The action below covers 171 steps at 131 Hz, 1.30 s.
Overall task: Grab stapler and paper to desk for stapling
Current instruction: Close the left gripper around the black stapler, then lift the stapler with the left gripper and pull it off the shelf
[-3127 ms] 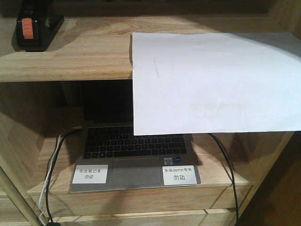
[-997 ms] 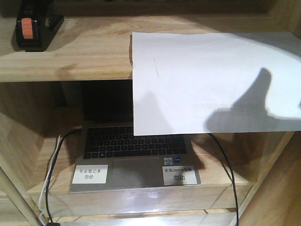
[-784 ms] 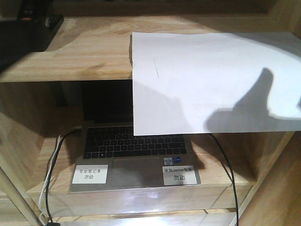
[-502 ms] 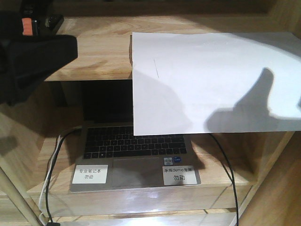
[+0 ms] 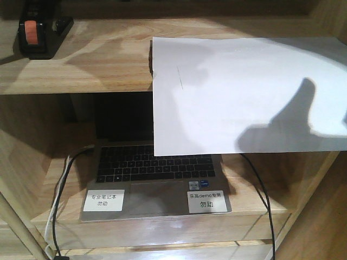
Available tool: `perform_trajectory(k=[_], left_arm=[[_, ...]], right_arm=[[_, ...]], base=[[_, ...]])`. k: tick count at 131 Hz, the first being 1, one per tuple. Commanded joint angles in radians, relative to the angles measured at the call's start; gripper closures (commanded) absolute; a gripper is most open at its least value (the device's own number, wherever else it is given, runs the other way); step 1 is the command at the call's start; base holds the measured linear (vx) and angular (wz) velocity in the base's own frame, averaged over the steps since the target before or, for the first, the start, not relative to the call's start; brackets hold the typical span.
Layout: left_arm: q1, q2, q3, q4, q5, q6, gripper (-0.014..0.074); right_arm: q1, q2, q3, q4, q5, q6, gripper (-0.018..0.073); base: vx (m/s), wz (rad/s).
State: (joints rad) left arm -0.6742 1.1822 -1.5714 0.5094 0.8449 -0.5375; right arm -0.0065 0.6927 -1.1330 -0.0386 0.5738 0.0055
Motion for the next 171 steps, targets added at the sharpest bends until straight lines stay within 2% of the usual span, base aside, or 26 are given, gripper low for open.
perform_trajectory(k=[1, 26, 56, 86, 103, 150, 171], left_arm=[[-0.007, 0.049, -0.110, 0.062, 0.033, -0.028, -0.0085], [0.043, 0.177, -0.283, 0.074, 0.164, -0.041, -0.0085], [0.110, 0.286, -0.388, 0.038, 0.210, -0.043, -0.0083], [0.179, 0.331, -0.393, -0.060, 0.189, -0.035, -0.0063], [0.192, 0.358, -0.393, -0.059, 0.204, -0.010, -0.0031], [0.209, 0.384, -0.393, -0.082, 0.214, -0.010, 0.0069], [0.209, 0.384, -0.393, -0.082, 0.224, -0.010, 0.0171]], right_arm=[[-0.005, 0.007, -0.025, -0.004, -0.071, -0.005, 0.0090], [-0.005, 0.007, -0.025, -0.004, -0.071, -0.005, 0.0090], [-0.005, 0.007, -0.025, -0.004, -0.071, -0.005, 0.0090], [-0.005, 0.007, -0.025, -0.004, -0.071, -0.005, 0.0090], [-0.005, 0.007, -0.025, -0.004, -0.071, -0.005, 0.0090], [-0.005, 0.007, -0.025, -0.004, -0.071, -0.005, 0.0090], [-0.005, 0.007, -0.025, -0.004, -0.071, -0.005, 0.0090]], base=[[0.00, 0.00], [0.00, 0.00], [0.00, 0.00], [0.00, 0.00], [0.00, 0.00], [0.00, 0.00], [0.00, 0.00]])
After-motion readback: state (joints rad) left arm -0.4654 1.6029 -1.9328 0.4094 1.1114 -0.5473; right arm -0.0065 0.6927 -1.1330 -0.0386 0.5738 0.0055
